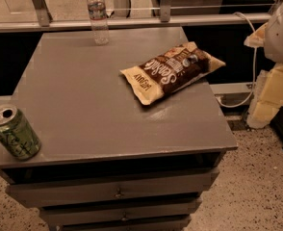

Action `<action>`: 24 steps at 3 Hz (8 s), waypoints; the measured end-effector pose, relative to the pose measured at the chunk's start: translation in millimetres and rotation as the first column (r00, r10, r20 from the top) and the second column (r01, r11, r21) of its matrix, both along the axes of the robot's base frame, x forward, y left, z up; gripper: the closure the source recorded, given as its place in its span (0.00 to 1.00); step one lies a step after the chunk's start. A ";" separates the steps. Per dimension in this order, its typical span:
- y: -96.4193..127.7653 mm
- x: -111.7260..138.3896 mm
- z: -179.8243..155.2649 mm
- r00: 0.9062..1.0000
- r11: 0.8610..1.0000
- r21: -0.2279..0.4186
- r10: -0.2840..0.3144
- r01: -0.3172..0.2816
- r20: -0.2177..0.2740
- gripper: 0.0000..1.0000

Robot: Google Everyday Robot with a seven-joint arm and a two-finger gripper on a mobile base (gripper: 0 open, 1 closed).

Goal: Move brown chip bag near water bottle

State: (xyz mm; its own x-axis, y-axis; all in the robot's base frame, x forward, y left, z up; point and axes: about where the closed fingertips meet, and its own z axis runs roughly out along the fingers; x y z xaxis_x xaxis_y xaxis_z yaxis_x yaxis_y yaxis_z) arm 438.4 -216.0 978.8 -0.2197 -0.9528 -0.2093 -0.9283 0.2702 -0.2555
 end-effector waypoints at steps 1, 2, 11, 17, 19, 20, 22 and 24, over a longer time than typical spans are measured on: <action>0.0 0.0 0.0 1.000 1.000 0.000 0.000 0.000 0.000 0.00; 2.4 14.7 -3.6 1.000 1.000 0.028 0.000 -0.001 0.028 0.00; 47.4 245.7 -89.9 0.977 0.863 0.501 -0.039 -0.072 0.208 0.60; 34.7 397.0 37.4 0.727 0.785 0.617 -0.392 -0.054 0.563 1.00; 67.0 445.5 9.9 0.653 0.785 0.619 -0.477 0.015 0.588 1.00; 80.3 460.0 -5.6 0.640 0.775 0.630 -0.506 0.043 0.579 1.00; 107.1 472.8 -30.0 0.641 0.752 0.655 -0.538 0.072 0.548 1.00; 130.9 457.4 -45.4 0.675 0.730 0.681 -0.527 0.048 0.517 0.67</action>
Offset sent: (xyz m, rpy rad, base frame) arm 0.0706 0.0098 -0.0216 0.1339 -0.1128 0.0036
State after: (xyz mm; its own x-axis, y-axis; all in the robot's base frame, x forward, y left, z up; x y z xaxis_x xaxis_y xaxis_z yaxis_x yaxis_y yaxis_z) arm 895.7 -85.1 933.4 -0.0401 -0.4893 -0.8712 -0.4251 0.7974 -0.4283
